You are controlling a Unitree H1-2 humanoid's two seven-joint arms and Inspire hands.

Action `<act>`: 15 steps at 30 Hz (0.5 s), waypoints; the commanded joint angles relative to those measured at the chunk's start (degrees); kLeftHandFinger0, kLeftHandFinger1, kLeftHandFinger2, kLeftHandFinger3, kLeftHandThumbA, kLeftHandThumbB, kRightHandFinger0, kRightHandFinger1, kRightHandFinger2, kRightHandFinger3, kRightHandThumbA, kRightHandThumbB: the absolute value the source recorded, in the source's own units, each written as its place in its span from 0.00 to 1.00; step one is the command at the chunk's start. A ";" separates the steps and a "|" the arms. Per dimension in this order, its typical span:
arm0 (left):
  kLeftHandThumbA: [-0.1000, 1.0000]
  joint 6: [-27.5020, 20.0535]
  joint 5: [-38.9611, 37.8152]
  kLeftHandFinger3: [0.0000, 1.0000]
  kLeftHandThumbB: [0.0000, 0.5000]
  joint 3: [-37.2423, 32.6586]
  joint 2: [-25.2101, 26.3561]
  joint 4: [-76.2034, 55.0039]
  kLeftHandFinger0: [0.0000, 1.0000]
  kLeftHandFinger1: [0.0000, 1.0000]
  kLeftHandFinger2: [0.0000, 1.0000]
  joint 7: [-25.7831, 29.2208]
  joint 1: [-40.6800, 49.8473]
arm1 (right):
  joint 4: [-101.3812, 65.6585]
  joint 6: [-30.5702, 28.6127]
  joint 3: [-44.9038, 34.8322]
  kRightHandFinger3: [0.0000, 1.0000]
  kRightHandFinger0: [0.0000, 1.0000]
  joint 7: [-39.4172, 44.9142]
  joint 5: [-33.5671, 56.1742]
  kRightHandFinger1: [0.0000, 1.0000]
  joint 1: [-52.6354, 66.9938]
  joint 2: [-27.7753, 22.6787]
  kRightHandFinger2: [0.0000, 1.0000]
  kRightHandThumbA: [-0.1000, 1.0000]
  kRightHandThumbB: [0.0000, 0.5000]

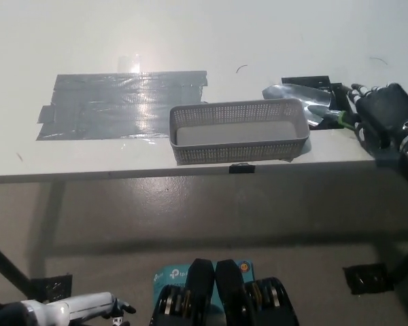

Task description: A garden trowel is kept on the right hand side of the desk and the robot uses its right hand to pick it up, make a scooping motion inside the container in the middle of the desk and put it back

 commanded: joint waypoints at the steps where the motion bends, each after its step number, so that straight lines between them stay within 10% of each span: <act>1: 1.00 0.83 -0.43 1.00 1.00 0.59 1.64 -0.77 1.00 1.00 1.00 1.59 0.17 | -12.40 12.97 -6.66 1.00 1.00 28.56 12.89 1.00 -2.03 -1.38 1.00 0.61 1.00; 15: 1.00 0.83 0.43 1.00 1.00 0.87 1.51 -0.86 1.00 1.00 1.00 0.99 0.97 | -31.77 17.04 -13.09 1.00 1.00 41.85 19.62 1.00 -1.78 -10.01 1.00 0.83 1.00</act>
